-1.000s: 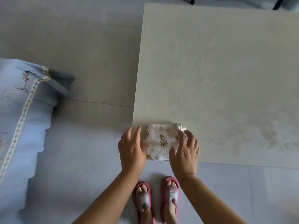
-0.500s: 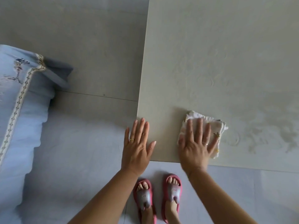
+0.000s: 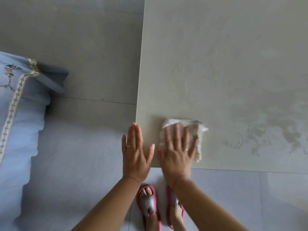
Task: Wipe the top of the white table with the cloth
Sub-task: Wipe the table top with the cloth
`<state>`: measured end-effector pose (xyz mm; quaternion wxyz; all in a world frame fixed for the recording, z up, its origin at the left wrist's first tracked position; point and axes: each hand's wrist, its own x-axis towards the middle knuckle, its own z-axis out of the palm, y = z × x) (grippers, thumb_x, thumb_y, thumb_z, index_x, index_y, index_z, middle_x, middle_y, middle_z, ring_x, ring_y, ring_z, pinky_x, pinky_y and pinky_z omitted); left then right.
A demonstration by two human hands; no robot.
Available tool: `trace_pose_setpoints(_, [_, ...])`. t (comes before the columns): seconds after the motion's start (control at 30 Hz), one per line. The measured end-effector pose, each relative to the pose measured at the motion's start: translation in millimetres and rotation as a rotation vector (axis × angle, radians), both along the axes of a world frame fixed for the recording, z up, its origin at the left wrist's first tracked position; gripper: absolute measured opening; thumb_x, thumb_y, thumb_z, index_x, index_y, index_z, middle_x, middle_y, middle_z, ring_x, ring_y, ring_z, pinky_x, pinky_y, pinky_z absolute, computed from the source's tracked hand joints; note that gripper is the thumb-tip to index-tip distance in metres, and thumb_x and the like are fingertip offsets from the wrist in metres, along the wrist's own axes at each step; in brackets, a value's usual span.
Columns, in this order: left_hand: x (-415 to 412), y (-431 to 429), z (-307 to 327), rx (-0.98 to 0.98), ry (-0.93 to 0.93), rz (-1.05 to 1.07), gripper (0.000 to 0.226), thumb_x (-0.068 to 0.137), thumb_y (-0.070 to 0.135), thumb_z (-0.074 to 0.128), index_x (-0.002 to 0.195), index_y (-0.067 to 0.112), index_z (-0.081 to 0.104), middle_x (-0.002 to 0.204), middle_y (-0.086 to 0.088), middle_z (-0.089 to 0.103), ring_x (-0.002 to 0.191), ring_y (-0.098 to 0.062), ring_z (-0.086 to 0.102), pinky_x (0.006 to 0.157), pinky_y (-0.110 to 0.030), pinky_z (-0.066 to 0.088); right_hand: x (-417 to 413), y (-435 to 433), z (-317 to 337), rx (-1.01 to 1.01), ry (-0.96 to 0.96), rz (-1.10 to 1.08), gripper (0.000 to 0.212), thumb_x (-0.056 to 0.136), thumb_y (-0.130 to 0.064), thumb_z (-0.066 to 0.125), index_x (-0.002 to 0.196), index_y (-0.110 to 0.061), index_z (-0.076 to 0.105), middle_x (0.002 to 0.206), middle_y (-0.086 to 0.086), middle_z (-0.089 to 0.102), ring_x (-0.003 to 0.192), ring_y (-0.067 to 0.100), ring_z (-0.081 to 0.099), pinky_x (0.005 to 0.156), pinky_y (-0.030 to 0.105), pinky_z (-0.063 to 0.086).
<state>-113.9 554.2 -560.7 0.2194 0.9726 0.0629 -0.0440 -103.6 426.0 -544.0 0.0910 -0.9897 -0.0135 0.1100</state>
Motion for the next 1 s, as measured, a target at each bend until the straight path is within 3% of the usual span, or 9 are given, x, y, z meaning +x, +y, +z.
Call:
trace_pose_setpoints(0.13, [0,2,2,0.049,0.028,-0.032,0.07,0.098,0.049,0.014,0.147,0.0,0.023,0.157,-0.016,0.015,0.145,-0.026,0.017,0.117,-0.044,0.01,-1,-10,-1,-0.042,-0.044,0.497,0.06,0.09,-0.049,0.036,0.147,-0.031,0.027,0.156,-0.001,0.021,0.143,0.031,0.017,0.112,0.061,0.014])
trace_pose_setpoints(0.2, [0,3,3,0.071,0.035,-0.046,0.071,0.097,0.052,0.014,0.147,0.003,0.026,0.156,-0.017,0.016,0.144,-0.028,0.019,0.116,-0.045,0.011,26,-44,-3,-0.074,-0.072,0.428,0.058,0.092,-0.052,0.034,0.146,-0.035,0.026,0.157,-0.003,0.016,0.145,0.027,0.016,0.115,0.055,0.008])
trace_pose_setpoints(0.33, [3,1,3,0.092,0.057,-0.035,0.067,0.096,0.05,0.015,0.148,0.01,0.024,0.157,-0.016,0.014,0.145,-0.029,0.017,0.116,-0.046,0.01,44,-40,-3,-0.026,0.019,-0.092,0.059,0.096,-0.051,0.025,0.148,-0.04,-0.001,0.156,-0.008,-0.014,0.145,0.021,-0.016,0.113,0.052,-0.016])
trace_pose_setpoints(0.43, [2,1,2,0.108,0.056,-0.035,0.059,0.097,0.036,0.021,0.146,0.005,0.028,0.155,-0.018,0.018,0.144,-0.03,0.021,0.115,-0.048,0.017,17,9,-4,0.024,0.047,0.167,0.056,0.097,-0.047,0.019,0.148,-0.039,-0.001,0.156,-0.009,-0.015,0.144,0.023,-0.02,0.112,0.054,-0.017])
trace_pose_setpoints(0.53, [2,3,1,0.097,0.052,-0.04,0.058,0.096,0.029,0.022,0.146,0.0,0.025,0.155,-0.018,0.018,0.144,-0.029,0.02,0.116,-0.045,0.013,35,-16,-3,-0.01,-0.04,0.515,0.052,0.097,-0.046,0.024,0.148,-0.036,0.017,0.158,-0.006,0.009,0.146,0.027,0.005,0.115,0.056,0.002])
trace_pose_setpoints(0.6, [2,3,1,0.086,0.045,-0.048,0.059,0.095,0.028,0.023,0.146,-0.001,0.024,0.155,-0.019,0.018,0.144,-0.03,0.02,0.117,-0.044,0.01,60,-45,-6,-0.031,-0.067,0.38,0.052,0.097,-0.048,0.025,0.148,-0.038,0.016,0.158,-0.006,0.01,0.146,0.025,0.009,0.115,0.053,-0.001])
trace_pose_setpoints(0.73, [3,1,1,0.117,0.064,-0.046,0.06,0.094,0.027,0.022,0.146,-0.002,0.023,0.155,-0.021,0.017,0.144,-0.032,0.02,0.117,-0.044,0.01,71,-25,-5,-0.005,0.024,-0.109,0.055,0.098,-0.047,0.023,0.148,-0.04,0.001,0.158,-0.007,-0.009,0.145,0.022,-0.013,0.112,0.052,-0.019])
trace_pose_setpoints(0.87, [4,0,4,0.137,0.072,-0.041,0.059,0.096,0.029,0.022,0.144,-0.004,0.027,0.154,-0.022,0.022,0.142,-0.032,0.024,0.116,-0.046,0.015,42,13,5,0.005,0.097,0.348,0.055,0.096,-0.047,0.019,0.148,-0.039,0.004,0.155,-0.011,-0.015,0.144,0.025,-0.017,0.112,0.055,-0.015])
trace_pose_setpoints(1.0, [3,-1,7,0.141,0.05,-0.042,0.057,0.096,0.028,0.023,0.143,-0.003,0.029,0.151,-0.022,0.029,0.14,-0.035,0.029,0.115,-0.05,0.023,64,-5,10,-0.023,0.01,0.387,0.054,0.093,-0.054,0.027,0.143,-0.034,0.032,0.158,0.0,0.018,0.145,0.029,0.009,0.113,0.055,-0.008])
